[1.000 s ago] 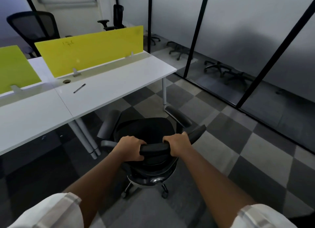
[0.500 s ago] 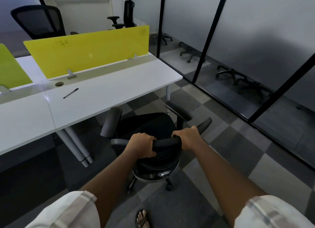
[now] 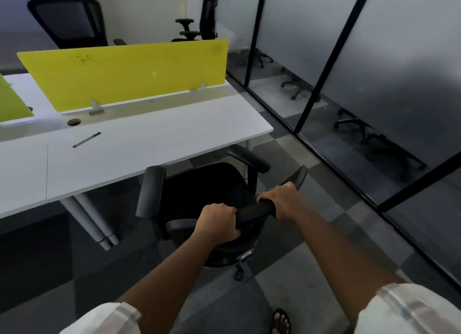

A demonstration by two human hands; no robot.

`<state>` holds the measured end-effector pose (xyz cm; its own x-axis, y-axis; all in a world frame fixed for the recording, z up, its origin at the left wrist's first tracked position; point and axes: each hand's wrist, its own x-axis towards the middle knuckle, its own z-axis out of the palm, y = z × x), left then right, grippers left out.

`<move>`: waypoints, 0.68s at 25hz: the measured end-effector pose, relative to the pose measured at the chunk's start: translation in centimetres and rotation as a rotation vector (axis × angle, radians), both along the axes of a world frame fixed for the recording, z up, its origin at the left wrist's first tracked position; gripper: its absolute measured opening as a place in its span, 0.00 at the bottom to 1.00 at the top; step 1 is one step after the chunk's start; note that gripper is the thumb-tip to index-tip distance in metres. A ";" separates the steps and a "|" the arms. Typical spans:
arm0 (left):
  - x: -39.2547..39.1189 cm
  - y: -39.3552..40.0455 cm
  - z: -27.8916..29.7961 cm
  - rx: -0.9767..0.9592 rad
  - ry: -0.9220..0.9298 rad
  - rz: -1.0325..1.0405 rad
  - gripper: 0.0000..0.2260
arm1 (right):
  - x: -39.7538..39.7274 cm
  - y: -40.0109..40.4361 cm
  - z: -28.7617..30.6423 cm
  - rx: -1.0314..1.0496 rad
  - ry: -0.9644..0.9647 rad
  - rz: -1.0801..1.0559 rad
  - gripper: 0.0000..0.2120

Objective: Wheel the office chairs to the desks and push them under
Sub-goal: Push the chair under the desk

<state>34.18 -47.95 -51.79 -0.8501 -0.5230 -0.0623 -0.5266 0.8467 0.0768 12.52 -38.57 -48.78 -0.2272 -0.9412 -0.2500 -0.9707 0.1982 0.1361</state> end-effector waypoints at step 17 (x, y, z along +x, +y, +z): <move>-9.6 3.2 3.7 0.203 0.062 0.554 0.43 | -12.0 -2.6 2.1 -0.082 -0.596 0.311 0.41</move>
